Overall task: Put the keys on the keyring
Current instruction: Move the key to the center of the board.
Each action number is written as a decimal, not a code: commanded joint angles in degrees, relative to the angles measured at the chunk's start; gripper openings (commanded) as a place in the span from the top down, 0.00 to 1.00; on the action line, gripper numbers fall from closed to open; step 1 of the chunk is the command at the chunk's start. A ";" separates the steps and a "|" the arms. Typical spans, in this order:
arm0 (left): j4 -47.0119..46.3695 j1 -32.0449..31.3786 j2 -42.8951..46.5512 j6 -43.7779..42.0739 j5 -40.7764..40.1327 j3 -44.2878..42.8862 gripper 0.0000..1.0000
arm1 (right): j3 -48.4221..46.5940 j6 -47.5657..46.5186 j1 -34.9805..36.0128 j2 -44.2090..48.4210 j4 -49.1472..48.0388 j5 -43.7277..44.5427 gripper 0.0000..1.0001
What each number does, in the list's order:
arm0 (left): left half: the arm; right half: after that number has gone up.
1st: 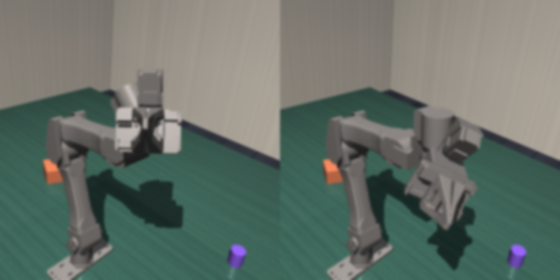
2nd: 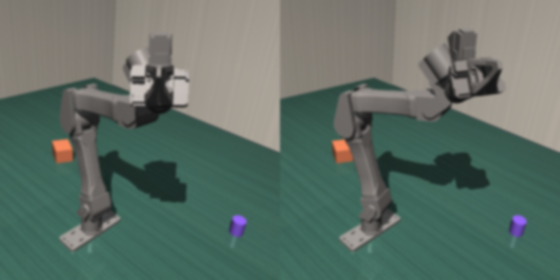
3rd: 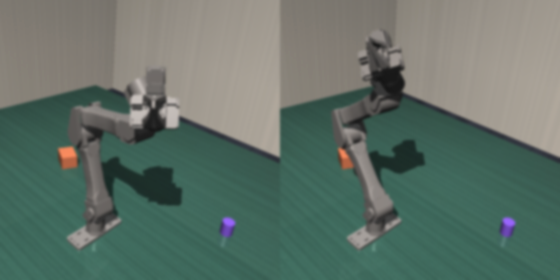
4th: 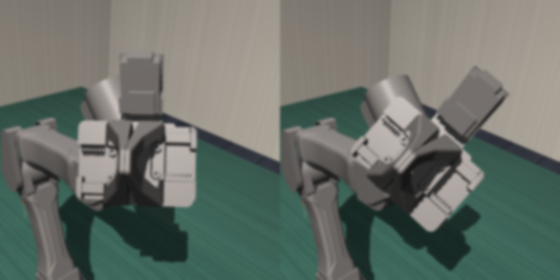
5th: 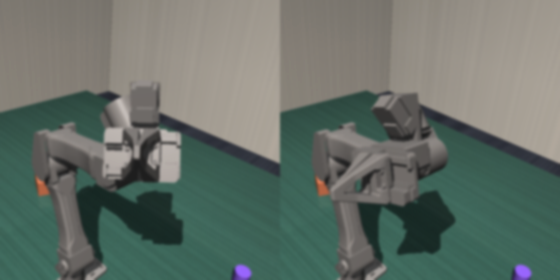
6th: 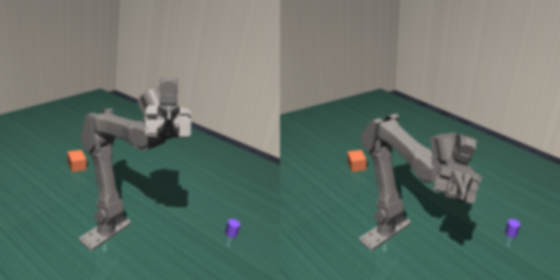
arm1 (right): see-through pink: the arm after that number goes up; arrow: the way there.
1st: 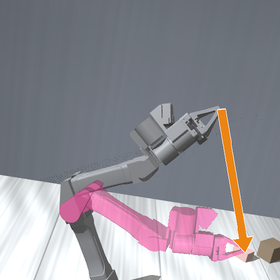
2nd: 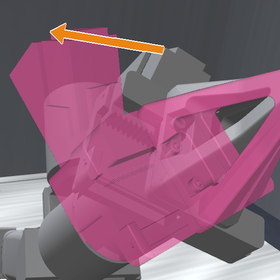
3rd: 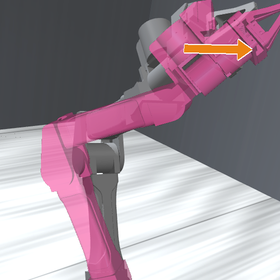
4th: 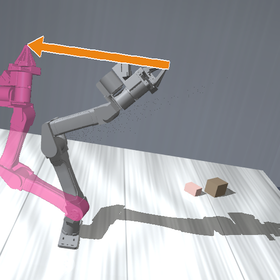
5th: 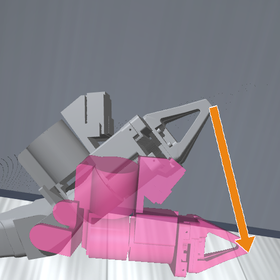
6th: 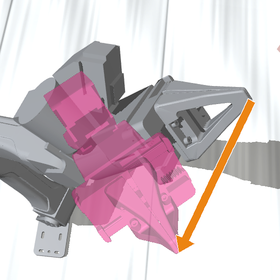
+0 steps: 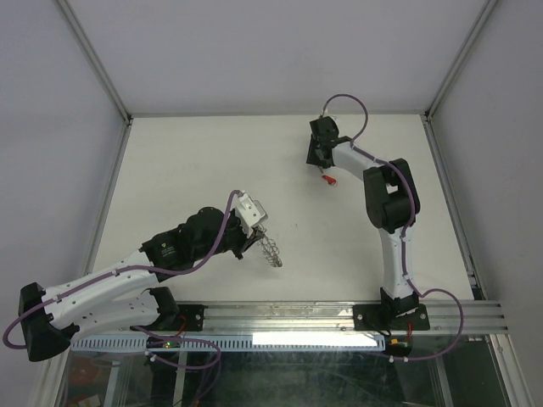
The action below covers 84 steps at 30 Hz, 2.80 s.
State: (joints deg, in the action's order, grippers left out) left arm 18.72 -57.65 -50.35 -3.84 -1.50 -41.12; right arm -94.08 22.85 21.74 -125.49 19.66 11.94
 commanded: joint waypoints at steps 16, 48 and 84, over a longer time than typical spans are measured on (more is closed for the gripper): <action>-2.71 0.87 0.68 -0.73 0.71 -1.82 1.00 | -6.47 -0.26 0.22 -3.18 0.45 3.44 0.75; -2.33 1.22 0.34 -0.67 1.40 -1.97 1.00 | 27.71 -10.88 6.90 26.89 -8.63 -14.86 1.00; -0.33 1.27 -2.10 -1.37 2.62 -2.73 1.00 | 42.47 -11.68 8.52 37.64 7.53 -24.11 0.94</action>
State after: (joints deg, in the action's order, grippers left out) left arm 21.43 -56.88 -52.62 -4.34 0.12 -41.12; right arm -48.23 11.84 29.93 -87.13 28.67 -15.14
